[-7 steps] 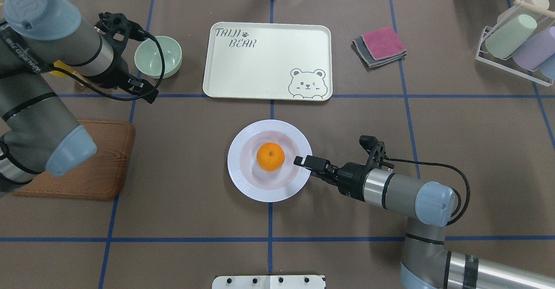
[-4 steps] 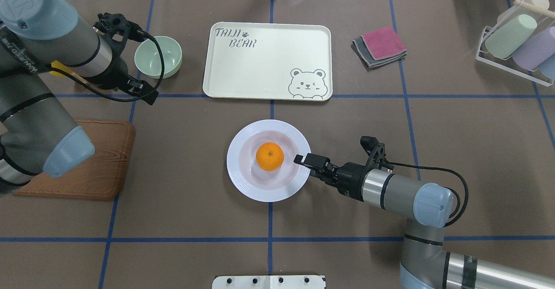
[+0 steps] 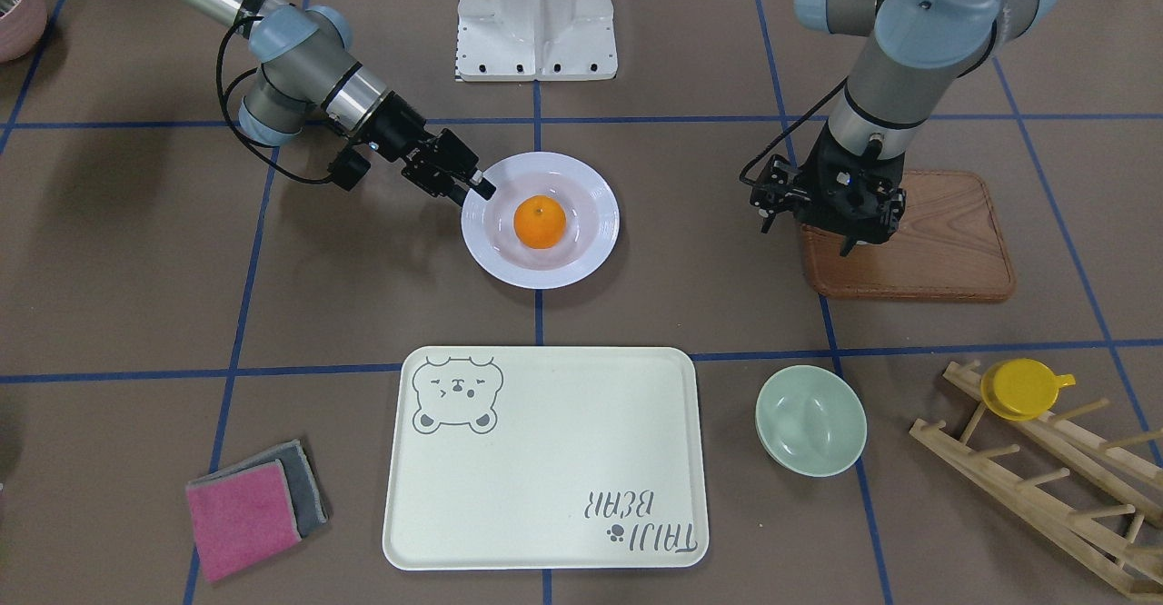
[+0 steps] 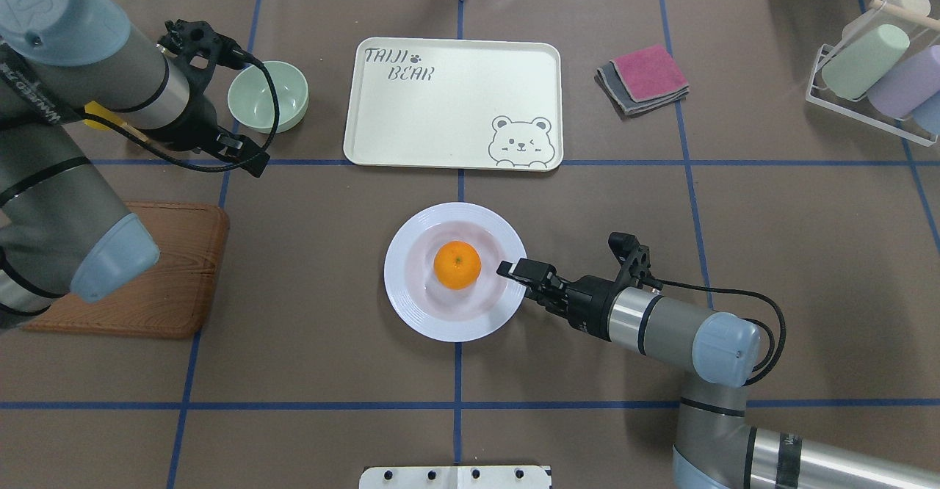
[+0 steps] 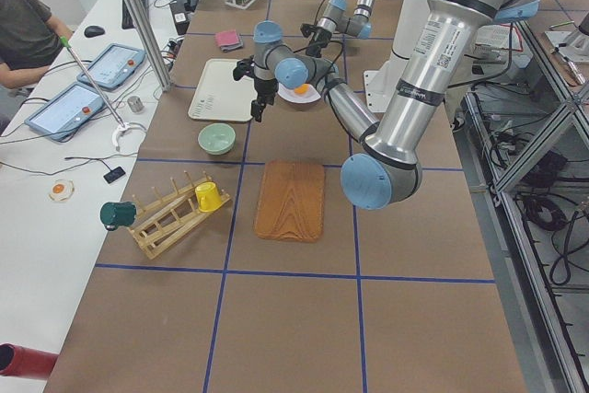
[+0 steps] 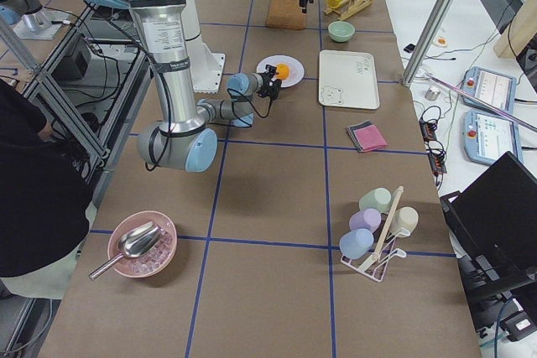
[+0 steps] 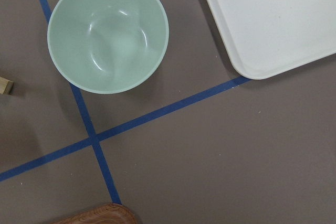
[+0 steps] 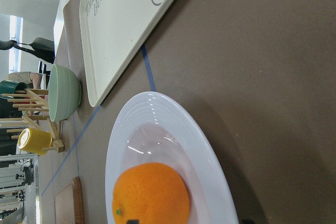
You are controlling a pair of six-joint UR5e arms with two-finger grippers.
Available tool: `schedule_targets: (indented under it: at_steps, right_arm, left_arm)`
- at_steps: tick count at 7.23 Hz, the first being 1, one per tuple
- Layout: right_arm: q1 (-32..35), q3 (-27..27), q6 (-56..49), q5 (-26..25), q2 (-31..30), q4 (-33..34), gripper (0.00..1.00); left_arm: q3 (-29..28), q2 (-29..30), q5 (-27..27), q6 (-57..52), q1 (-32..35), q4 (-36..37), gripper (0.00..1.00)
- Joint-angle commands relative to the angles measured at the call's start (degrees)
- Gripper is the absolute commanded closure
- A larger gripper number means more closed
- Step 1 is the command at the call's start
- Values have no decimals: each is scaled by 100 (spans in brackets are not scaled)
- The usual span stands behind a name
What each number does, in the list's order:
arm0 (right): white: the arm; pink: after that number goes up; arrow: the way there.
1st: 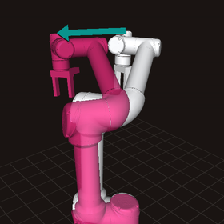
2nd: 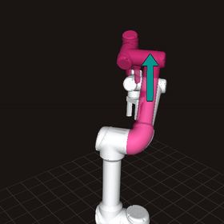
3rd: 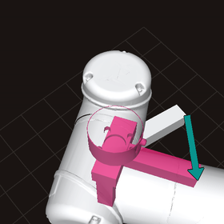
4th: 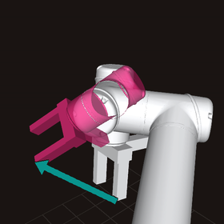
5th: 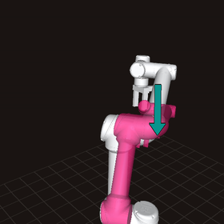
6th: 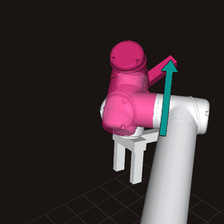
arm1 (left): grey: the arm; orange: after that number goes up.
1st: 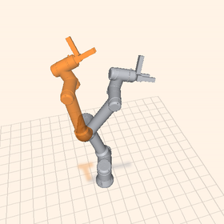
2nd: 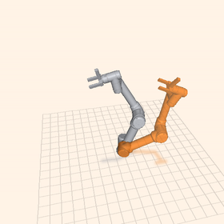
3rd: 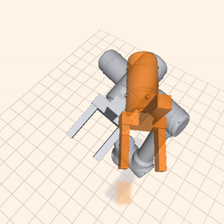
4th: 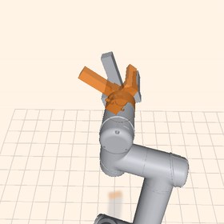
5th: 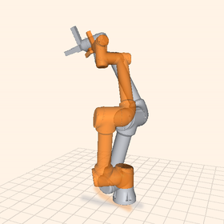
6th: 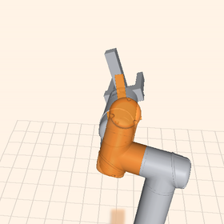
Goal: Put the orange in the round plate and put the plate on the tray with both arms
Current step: 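Grip the white plate rim nearest the robot with the right gripper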
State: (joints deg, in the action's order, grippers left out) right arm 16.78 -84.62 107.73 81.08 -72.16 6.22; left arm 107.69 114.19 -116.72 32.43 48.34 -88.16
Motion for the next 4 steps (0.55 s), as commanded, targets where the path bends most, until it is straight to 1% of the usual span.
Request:
schedule_targets:
  at_steps: [1, 2, 4]
  right_arm:
    - [-25, 138, 20, -56, -9, -356, 41]
    - [-69, 261, 20, -74, 0, -524, 41]
    - [-113, 262, 3, -83, 0, -526, 42]
  left_arm:
    - [67, -2, -26, 0, 0, 27, 1]
    - [94, -2, -70, 0, 9, 36, 1]
    - [182, -2, -79, 0, 9, 71, 1]
